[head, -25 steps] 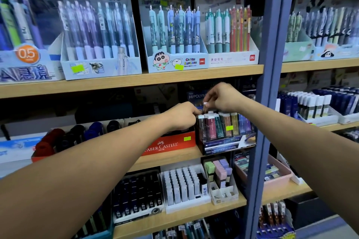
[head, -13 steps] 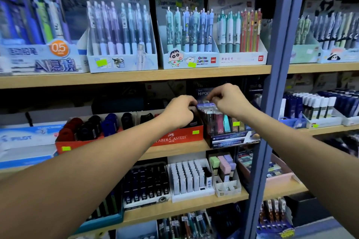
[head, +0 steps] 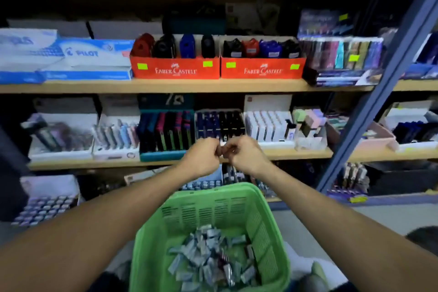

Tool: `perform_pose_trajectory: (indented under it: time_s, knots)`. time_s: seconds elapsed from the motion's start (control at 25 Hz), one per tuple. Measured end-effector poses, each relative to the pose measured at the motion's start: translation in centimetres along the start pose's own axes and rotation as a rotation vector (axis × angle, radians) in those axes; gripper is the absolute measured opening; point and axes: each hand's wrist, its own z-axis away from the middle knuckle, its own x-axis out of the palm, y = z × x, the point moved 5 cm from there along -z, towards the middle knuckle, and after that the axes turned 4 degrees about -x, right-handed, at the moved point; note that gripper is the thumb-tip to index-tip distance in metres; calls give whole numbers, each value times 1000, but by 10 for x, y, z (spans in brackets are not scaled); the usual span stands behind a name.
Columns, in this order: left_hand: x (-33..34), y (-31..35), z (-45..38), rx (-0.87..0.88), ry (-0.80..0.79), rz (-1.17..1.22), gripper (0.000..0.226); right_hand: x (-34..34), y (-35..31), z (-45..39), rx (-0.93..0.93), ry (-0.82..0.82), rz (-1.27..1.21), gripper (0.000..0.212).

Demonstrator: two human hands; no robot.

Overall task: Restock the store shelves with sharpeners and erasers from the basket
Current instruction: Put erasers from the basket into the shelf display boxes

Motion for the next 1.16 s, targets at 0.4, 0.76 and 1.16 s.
perform_pose_trajectory:
  time_s: [0.4,0.76,1.16]
  knots:
    - [197,-156,63,-219,-480,-180,14,221,92,70,207,-601,189,21]
    - [293,-186,74,-285,-650,-52,15,297,173,123,341,-938,303,35]
    - [304,-210,69,-445,-592,94,19,314,194,128,461,-890,128,39]
